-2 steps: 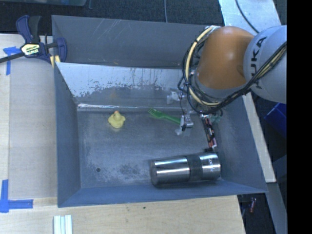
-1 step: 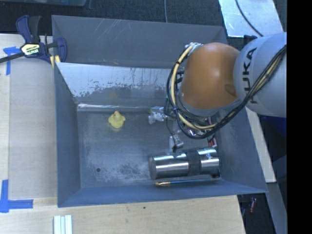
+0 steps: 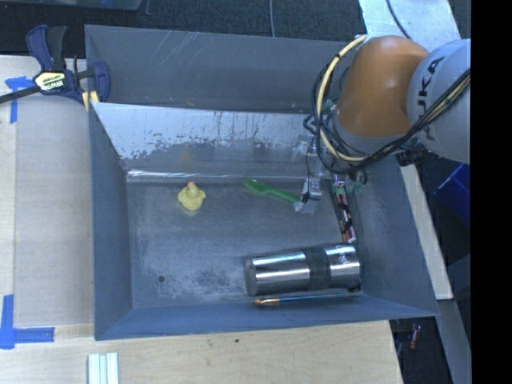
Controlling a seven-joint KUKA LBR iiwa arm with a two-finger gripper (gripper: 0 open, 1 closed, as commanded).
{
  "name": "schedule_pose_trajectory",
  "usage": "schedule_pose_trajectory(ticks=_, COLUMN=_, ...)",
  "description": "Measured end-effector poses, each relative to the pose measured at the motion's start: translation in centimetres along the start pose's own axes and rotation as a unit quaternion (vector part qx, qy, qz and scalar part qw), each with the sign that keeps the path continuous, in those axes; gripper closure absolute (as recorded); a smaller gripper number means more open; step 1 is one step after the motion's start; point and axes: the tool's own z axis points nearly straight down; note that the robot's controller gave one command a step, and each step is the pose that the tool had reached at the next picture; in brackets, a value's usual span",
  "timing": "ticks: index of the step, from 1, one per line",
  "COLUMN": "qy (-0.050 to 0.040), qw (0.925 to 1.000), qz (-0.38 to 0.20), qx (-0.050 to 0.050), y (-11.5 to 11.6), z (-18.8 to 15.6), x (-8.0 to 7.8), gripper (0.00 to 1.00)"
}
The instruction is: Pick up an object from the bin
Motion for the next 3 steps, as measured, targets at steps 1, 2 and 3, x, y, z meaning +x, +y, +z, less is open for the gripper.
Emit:
schedule_pose_trajectory(ticks=1, qy=0.0092, qw=0.9994, qz=-0.032, qx=-0.005, y=4.8, z=0.2, x=5.6, gripper=1.00)
schedule_pose_trajectory(ticks=2, qy=0.0092, qw=0.9994, qz=-0.032, qx=-0.005, y=4.8, z=0.1, x=5.6, gripper=1.00)
schedule_pose_trajectory(ticks=3, qy=0.0072, qw=0.9989, qz=0.045, qx=-0.004, y=3.3, z=0.4, x=5.0, gripper=1.00)
